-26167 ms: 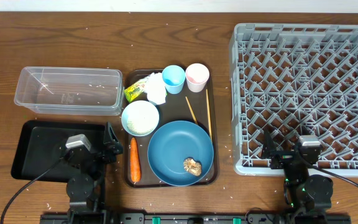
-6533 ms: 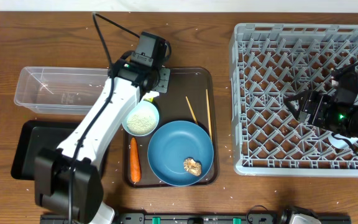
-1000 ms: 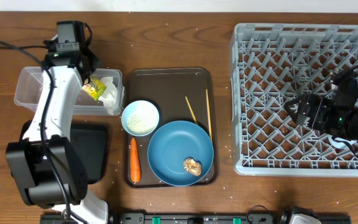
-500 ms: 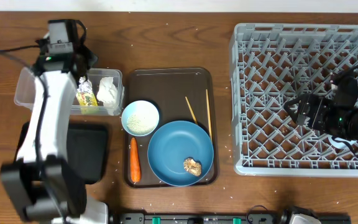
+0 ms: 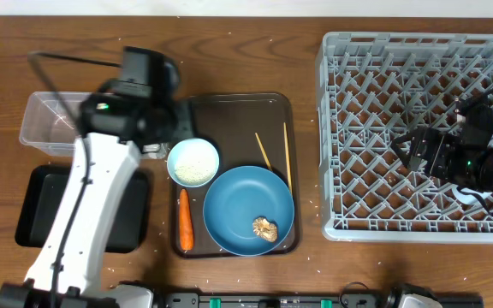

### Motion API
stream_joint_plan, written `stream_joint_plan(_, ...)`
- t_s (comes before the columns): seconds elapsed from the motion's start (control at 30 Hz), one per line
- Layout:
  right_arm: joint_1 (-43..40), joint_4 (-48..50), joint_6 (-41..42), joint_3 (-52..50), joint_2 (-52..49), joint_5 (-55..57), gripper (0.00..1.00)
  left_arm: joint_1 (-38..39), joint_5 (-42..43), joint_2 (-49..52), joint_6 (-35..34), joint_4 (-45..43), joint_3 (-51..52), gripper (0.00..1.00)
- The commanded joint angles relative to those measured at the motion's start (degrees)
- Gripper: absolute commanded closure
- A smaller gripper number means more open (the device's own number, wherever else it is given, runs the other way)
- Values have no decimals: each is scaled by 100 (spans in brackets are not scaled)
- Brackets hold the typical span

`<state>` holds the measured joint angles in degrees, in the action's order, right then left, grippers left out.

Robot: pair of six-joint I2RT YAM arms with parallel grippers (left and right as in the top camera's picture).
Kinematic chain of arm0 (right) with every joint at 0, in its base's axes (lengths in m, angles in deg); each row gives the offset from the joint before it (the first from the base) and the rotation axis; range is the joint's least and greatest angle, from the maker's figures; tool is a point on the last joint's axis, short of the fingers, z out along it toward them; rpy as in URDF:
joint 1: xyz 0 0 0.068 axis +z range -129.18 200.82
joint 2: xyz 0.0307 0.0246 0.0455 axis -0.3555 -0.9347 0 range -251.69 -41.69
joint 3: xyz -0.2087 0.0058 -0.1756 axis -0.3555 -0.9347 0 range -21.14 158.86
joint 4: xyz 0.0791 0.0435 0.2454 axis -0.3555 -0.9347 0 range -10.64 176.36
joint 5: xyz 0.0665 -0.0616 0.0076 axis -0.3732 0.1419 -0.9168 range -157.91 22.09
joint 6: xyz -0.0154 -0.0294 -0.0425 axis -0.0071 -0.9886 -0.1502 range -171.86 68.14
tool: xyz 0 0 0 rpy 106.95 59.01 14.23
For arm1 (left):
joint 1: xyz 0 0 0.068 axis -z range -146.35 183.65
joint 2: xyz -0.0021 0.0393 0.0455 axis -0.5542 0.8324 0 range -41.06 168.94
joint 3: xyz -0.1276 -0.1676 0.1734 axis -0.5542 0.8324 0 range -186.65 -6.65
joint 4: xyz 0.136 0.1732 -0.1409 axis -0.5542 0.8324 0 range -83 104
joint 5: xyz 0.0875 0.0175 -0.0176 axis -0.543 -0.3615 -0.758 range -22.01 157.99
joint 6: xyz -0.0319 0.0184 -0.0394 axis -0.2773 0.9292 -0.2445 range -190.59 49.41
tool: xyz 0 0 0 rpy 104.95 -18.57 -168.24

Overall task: Sort waste into correct bins and load items into the dishwasher rack
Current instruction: 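Grasp the light-blue rice bowl rim with the left gripper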

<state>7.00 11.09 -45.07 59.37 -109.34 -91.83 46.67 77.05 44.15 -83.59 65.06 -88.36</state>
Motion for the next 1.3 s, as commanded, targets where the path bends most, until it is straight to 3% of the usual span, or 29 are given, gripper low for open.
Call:
stream_joint_plan(0.0, 90, 4, 0, -7, 4, -4, 8, 363, -238, 326, 328, 33, 251, 43)
stream_joint_plan(0.17, 90, -55, -2, -7, 4, -4, 8, 793, -695, 922, 177, 11, 323, 44)
stream_joint_plan(0.37, 90, -94, -2, -7, 4, -4, 8, 898, -935, 1499, -177, -31, 323, 54)
stream_joint_plan(0.73, 90, -85, -2, -7, 4, -4, 8, 968, -935, 1727, -199, -879, 590, 54)
stream_joint_plan(1.07, 90, -101, -2, -7, 4, -4, 8, 968, -960, 2455, -367, -922, 590, 55)
stream_joint_plan(1.23, 90, -105, -2, -7, 4, -4, 8, 968, -960, 2697, -382, -977, 590, 63)
stream_joint_plan(1.27, 90, -105, -2, -7, 4, -4, 8, 968, -968, 2739, -380, -1025, 590, 69)
